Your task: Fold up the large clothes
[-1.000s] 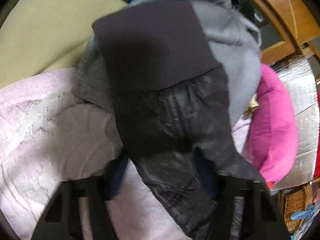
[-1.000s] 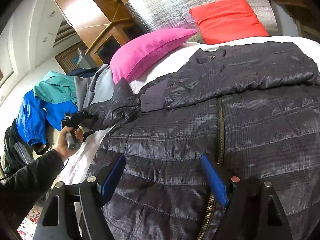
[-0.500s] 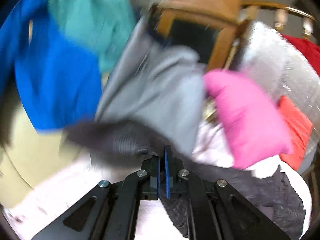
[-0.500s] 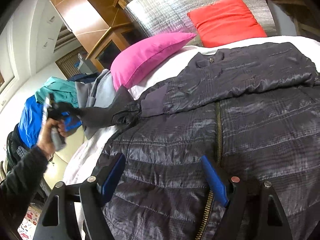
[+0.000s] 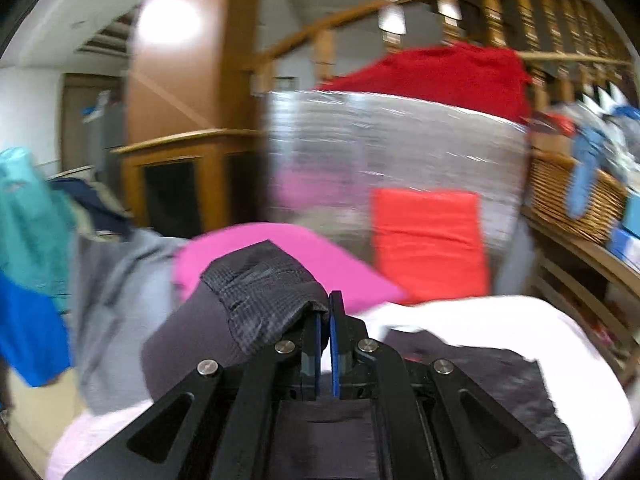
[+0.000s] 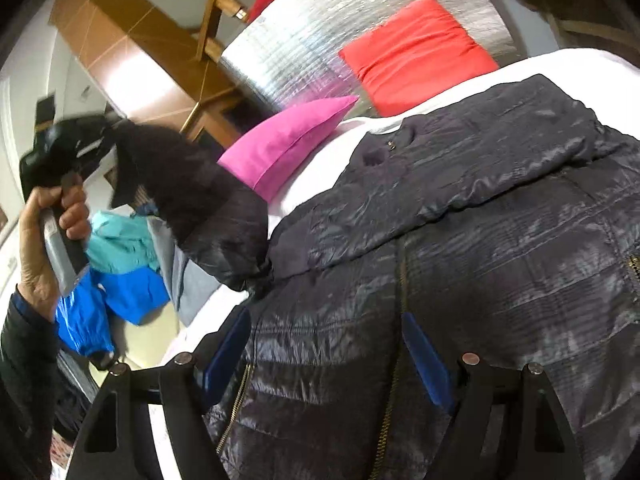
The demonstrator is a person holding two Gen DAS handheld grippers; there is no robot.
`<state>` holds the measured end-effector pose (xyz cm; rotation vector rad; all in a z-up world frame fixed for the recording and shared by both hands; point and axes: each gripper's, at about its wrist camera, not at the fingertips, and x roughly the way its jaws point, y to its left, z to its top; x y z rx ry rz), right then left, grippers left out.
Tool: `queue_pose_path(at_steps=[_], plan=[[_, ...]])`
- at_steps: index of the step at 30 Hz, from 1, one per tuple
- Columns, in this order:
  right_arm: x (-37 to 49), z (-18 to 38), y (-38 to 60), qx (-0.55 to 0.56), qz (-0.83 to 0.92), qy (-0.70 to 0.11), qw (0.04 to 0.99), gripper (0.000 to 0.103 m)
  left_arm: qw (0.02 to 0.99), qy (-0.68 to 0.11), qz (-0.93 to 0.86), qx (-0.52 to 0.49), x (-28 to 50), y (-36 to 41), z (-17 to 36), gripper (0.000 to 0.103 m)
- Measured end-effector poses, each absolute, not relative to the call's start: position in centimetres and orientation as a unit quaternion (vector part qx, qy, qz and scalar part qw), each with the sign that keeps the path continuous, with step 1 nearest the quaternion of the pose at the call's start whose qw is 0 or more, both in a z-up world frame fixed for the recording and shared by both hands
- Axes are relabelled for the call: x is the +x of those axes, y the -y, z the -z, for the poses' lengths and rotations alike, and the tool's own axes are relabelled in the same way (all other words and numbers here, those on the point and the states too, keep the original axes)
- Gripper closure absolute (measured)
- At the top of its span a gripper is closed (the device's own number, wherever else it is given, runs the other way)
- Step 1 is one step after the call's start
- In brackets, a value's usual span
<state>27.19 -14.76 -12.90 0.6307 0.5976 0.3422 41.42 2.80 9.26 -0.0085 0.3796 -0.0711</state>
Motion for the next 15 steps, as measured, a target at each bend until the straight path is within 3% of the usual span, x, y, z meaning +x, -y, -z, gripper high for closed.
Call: queue_pose_path(at_steps=[10,15], plan=[[26.8,13.6,21.5,0.427,-0.098,-0.249,0.864,0.022,0.926,-0.348,0.141,0.03,46.2,12.3,3.7,0.096],[27.3,14.7,23.6,0.467,-0.085,-0.255,0.842,0.022,0.866,-0.472,0.161,0.045,46.3,14.1,10.4,0.083]])
